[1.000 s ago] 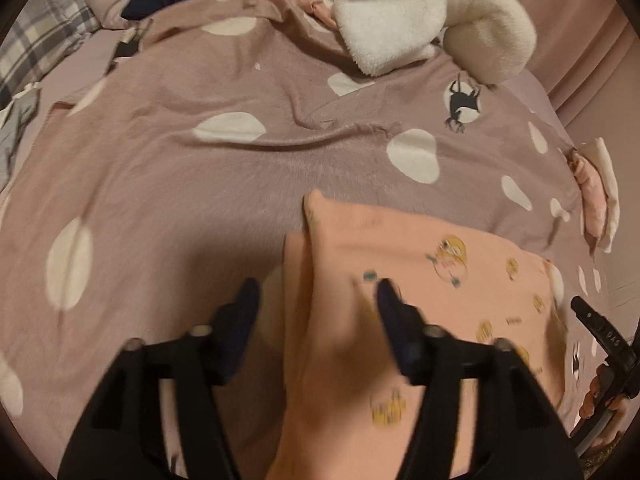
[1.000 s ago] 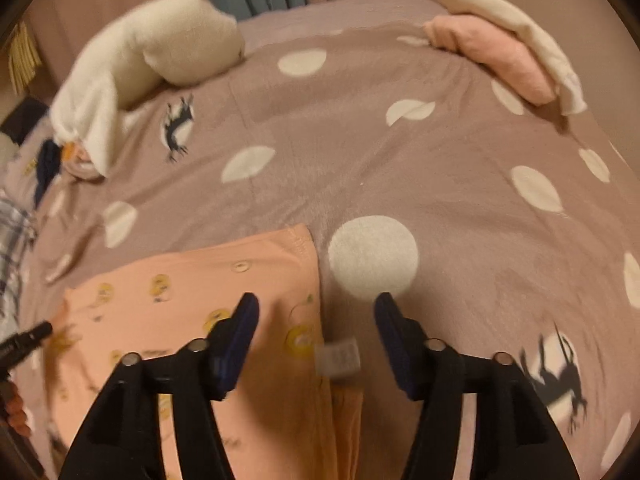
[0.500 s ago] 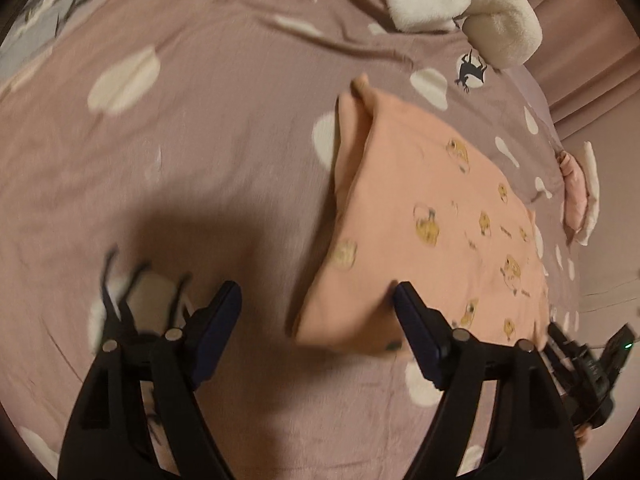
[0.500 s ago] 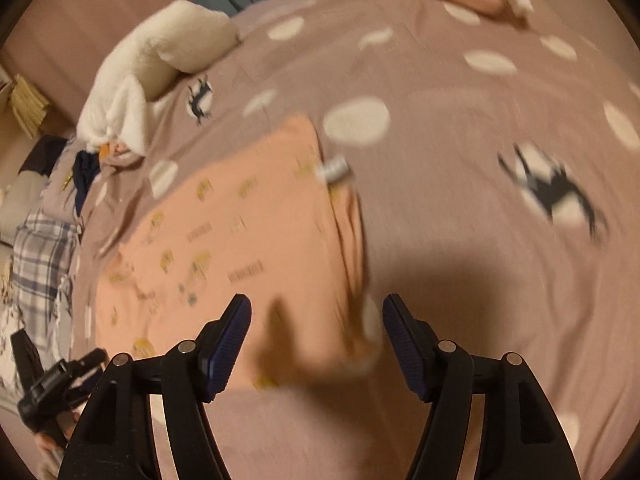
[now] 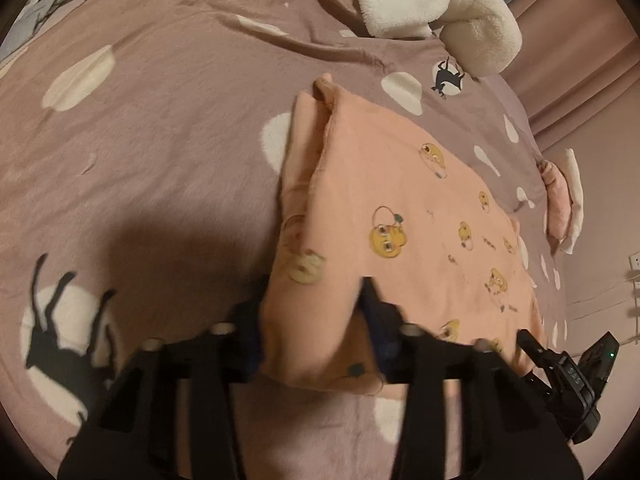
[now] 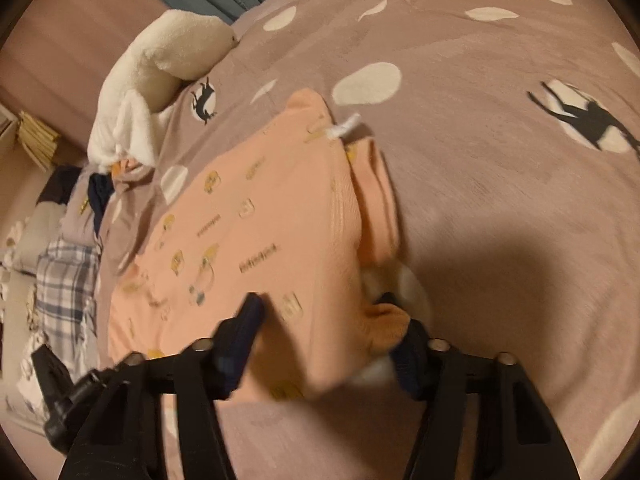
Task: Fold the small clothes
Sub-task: 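Grasp the onesie's leg end with the right gripper while the left gripper pinches the folded edge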
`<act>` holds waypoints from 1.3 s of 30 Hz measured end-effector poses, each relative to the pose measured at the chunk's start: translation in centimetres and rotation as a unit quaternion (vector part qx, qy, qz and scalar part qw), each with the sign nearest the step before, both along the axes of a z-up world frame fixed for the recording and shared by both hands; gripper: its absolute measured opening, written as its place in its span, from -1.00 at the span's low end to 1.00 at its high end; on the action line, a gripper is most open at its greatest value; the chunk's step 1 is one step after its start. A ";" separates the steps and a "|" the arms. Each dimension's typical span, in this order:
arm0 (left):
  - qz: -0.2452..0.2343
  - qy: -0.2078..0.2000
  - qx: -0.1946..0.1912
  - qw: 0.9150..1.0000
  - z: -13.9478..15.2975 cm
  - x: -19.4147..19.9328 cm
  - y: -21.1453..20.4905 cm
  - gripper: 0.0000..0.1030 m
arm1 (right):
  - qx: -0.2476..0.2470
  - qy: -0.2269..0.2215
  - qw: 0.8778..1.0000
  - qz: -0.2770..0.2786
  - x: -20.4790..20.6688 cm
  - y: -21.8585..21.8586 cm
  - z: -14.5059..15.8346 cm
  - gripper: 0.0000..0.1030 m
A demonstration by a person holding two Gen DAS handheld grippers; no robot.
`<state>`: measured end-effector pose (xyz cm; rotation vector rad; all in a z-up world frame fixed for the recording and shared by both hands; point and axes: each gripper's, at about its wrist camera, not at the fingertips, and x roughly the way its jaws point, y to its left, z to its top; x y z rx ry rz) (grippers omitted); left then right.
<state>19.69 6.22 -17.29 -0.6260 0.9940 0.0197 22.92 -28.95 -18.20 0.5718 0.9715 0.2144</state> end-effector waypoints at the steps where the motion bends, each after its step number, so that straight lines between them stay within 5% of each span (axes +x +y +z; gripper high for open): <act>1: 0.000 0.000 -0.002 1.000 0.0 0.2 -0.1 -0.58 | 0.005 0.000 1.000 -0.003 0.4 0.1 -0.2 -0.20; 2: 0.003 0.000 -0.001 1.000 0.0 0.2 -0.2 -0.68 | 0.004 0.002 1.000 -0.005 0.6 0.2 -0.3 -0.45; 5: 0.007 -0.013 0.016 1.000 0.8 -0.3 -0.8 -0.76 | -0.005 -0.009 1.000 -0.001 0.3 0.4 -0.1 -0.69; 11: -0.003 -0.034 0.034 0.999 2.9 -2.8 -1.4 -0.77 | -0.053 -0.066 0.996 0.025 -2.6 0.9 3.4 -0.72; 18: -0.026 -0.036 0.048 0.998 4.8 -9.2 -3.0 -0.77 | -0.092 -0.082 0.991 0.043 -7.2 0.6 6.0 -0.72; 29: -0.060 -0.026 0.074 0.995 4.3 -17.8 -5.2 -0.77 | -0.082 -0.056 0.994 0.043 -13.8 -1.1 4.9 -0.72; 39: -0.079 0.012 0.109 0.991 1.8 -19.5 -6.1 -0.74 | -0.090 -0.043 0.995 0.021 -16.4 -1.5 3.9 -0.72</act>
